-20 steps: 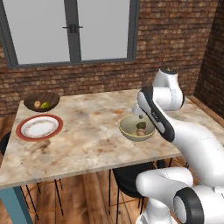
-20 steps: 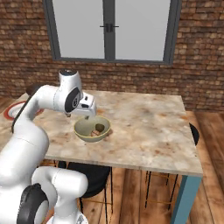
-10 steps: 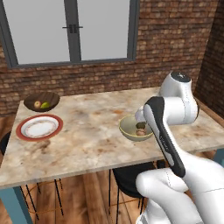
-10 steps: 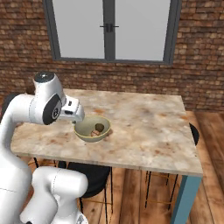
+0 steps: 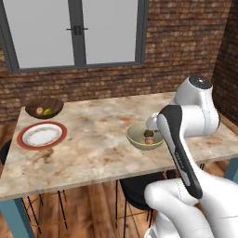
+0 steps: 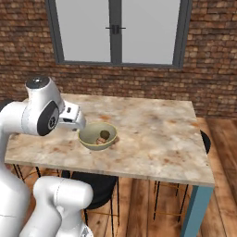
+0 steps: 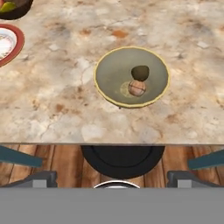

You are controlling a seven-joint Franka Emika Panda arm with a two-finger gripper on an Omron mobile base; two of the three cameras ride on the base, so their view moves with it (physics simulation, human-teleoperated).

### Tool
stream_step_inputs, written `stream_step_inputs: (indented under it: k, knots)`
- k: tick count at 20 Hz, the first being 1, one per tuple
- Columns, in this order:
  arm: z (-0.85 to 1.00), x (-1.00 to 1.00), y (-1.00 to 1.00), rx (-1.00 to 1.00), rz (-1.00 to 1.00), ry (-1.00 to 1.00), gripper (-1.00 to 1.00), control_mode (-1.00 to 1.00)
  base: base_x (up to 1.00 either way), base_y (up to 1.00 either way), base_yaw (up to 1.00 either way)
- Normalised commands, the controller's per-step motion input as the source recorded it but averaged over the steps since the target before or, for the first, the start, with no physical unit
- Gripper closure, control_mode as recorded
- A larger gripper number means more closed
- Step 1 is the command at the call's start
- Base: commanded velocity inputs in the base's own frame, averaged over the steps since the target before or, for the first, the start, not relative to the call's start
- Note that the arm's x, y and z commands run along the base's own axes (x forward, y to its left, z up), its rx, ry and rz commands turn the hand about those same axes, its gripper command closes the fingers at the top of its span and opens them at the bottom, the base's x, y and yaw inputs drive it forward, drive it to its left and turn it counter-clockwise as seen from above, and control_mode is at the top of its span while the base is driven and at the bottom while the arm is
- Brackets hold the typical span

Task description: Take the fruits from the plate on the dining counter and place two fruits in each bowl.

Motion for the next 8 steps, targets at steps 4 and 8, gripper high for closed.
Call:
stream_step_inputs:
  k: [4,8]
  knots:
    - [0.56,-0.08,0.0,0.0,0.0,-0.01,-1.0,-1.0,0.0,0.0,0.0]
    - [0.42,-0.34,0.0,0.0,0.0,-0.04,-1.0,-1.0,0.0,0.0,0.0]
